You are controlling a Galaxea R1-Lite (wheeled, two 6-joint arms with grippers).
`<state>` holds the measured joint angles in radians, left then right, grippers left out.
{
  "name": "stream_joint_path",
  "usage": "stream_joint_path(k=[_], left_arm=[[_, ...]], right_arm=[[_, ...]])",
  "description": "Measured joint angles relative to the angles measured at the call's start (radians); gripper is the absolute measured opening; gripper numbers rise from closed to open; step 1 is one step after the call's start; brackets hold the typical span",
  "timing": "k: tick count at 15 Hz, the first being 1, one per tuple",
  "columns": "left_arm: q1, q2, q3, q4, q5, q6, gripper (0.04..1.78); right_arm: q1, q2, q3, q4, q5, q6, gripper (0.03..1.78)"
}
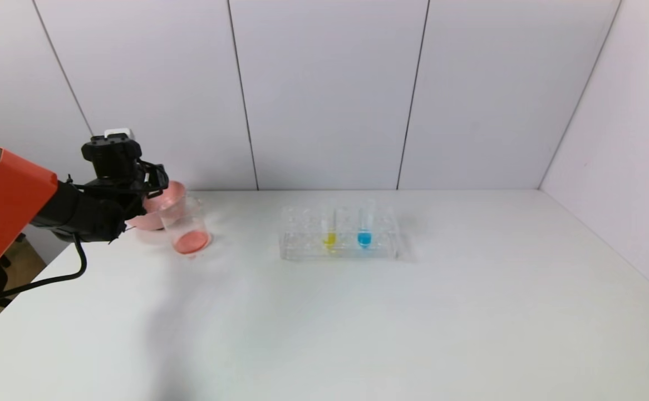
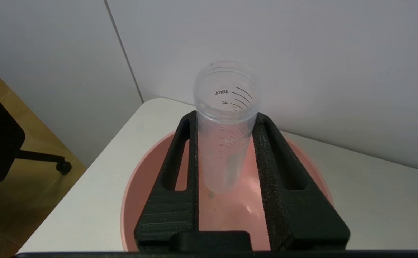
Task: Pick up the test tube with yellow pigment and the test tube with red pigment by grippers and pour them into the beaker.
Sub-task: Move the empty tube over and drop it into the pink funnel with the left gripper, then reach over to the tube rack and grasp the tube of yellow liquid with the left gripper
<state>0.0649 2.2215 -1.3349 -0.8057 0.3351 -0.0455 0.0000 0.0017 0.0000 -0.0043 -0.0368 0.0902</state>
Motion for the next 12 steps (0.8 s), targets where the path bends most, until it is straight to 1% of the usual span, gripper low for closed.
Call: stream_joint_path(k=[2,5,7,8,10,12], left_arm=[[0.0,-0.001,0.005,-0.01,0.0,0.0,0.8],[-0.004,-0.036,0.031,-0.005,-0.007,0.001,1.3],[-0.015,-0.078,0.062,0.0,-0.01,0.001,1.55],[-0.024,-0.105,0.084,0.001,-0.015,0.002,1.64],[-0.05,-0.177,0.152,0.01,-0.037,0.005,1.75],[-0.079,-0.263,0.245,0.034,-0.092,0.013,1.76]], right_arm=[[0.0,0.0,0.0,0.0,0.0,0.0,1.71],[0.0,0.0,0.0,0.0,0.0,0.0,1.71],[0.0,0.0,0.0,0.0,0.0,0.0,1.71],[0.0,0.0,0.0,0.0,0.0,0.0,1.71],[0.0,0.0,0.0,0.0,0.0,0.0,1.71],[0.0,0.0,0.0,0.0,0.0,0.0,1.71]])
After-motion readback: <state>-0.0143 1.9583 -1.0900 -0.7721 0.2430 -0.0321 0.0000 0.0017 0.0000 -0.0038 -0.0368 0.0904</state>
